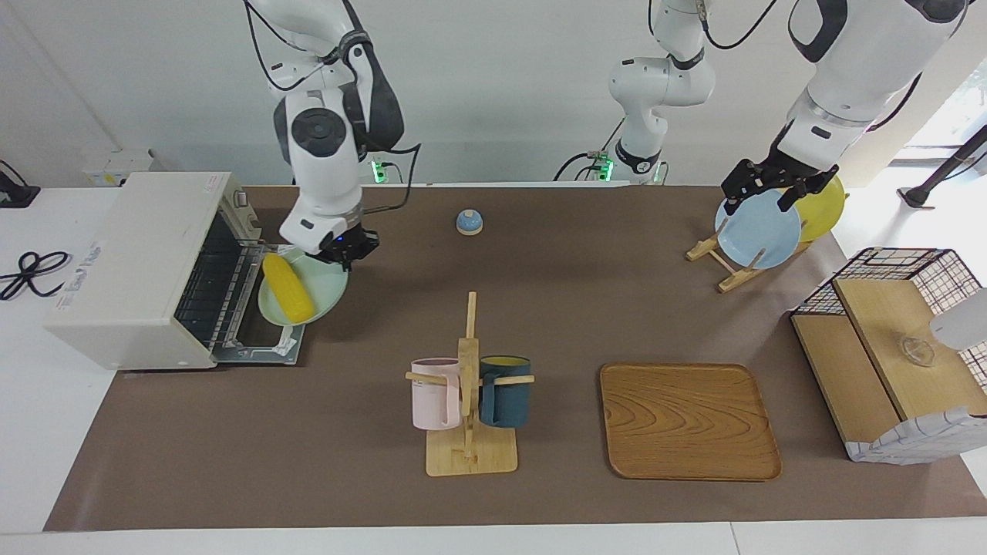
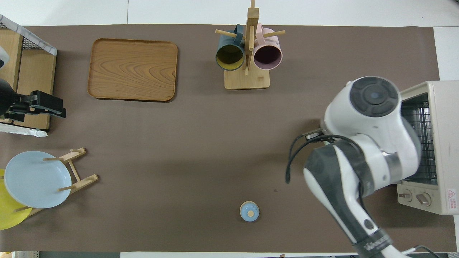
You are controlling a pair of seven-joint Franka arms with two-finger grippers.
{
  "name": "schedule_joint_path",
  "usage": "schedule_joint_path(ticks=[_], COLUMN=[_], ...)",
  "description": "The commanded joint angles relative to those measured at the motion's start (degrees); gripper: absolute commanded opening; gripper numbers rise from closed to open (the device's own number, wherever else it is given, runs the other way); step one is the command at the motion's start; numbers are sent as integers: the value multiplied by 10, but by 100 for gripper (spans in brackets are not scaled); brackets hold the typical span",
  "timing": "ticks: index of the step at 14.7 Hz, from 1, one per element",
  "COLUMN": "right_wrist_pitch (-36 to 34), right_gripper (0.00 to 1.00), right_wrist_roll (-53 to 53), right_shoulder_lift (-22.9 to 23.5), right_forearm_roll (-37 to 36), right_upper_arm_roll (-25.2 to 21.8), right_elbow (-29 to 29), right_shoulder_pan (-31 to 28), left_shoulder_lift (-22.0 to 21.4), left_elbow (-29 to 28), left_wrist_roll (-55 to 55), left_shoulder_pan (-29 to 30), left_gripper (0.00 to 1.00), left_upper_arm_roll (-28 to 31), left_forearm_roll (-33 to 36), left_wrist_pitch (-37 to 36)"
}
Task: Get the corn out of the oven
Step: 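Pull the plate with corn out of the oven with the right gripper, then set the plate down with the right gripper while the left gripper approaches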
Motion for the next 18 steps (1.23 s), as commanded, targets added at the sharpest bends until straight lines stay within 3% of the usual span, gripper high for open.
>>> schedule_joint_path(ticks=[1, 6, 9, 14, 17, 18], right_wrist_pitch=[-7, 54, 122, 161, 196, 194], right_gripper=[0, 0, 0, 0, 44, 47], right_wrist_roll=[123, 247, 347, 352, 345, 345], right_shoulder_lift=[49, 99, 158, 183, 186, 185], right_forearm_roll=[0, 58, 57, 58, 101, 103], right_upper_arm_roll=[-1, 1, 1, 2, 3, 3], right_elbow=[55, 81, 92, 93, 94, 102], right_shoulder_pan=[87, 170, 229, 241, 228, 227], left_shoulder_lift=[-6, -11, -14, -16, -17, -17], left_elbow=[-9, -15, -20, -27, -27, -27], left_wrist_roll=[4, 2, 6, 2, 4, 5], left_shoulder_pan=[7, 8, 20, 20, 21, 20], left_gripper=[100, 100, 100, 100, 100, 100], left_upper_arm_roll=[-2, -1, -1, -1, -1, -1], left_forearm_roll=[-6, -6, -6, -6, -6, -6], left_wrist_pitch=[-3, -9, -9, -1, 0, 1])
